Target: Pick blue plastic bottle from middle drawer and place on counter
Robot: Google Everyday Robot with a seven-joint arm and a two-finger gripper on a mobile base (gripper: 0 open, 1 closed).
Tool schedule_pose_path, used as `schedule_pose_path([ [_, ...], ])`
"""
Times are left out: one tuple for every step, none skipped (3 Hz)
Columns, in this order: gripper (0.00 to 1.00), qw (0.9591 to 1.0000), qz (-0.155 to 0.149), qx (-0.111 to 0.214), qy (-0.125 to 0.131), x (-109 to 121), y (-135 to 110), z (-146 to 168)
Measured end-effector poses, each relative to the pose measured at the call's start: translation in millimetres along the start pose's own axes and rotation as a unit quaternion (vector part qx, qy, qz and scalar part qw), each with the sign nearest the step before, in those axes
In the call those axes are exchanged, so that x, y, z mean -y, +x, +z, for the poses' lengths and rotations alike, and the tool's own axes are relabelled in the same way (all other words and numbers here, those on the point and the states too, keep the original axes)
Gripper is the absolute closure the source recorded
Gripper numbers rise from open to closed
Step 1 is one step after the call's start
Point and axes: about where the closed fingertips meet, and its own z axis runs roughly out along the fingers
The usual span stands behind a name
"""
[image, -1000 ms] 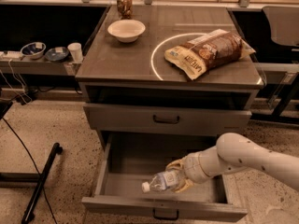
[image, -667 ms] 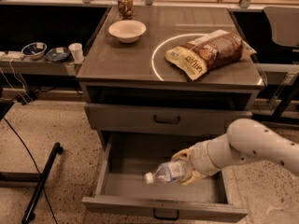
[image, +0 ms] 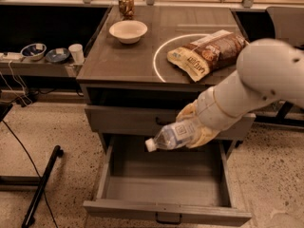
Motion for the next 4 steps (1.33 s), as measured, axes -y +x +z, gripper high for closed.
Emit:
schedule_pose_path([
  [1.00,0.9992,-0.020,-0.027,-0.024,51.4,-23.3,-36.4],
  [1.00,0.9963,-0.019,-0.037,-0.075,98.2,-25.8,-30.3],
  [1.00,0.9910,-0.033,-0.017,-0.129,146.4,-36.4,9.0],
  [1.00,0.9897,-0.052,0.021,-0.132,192.0,-47.5,30.9],
])
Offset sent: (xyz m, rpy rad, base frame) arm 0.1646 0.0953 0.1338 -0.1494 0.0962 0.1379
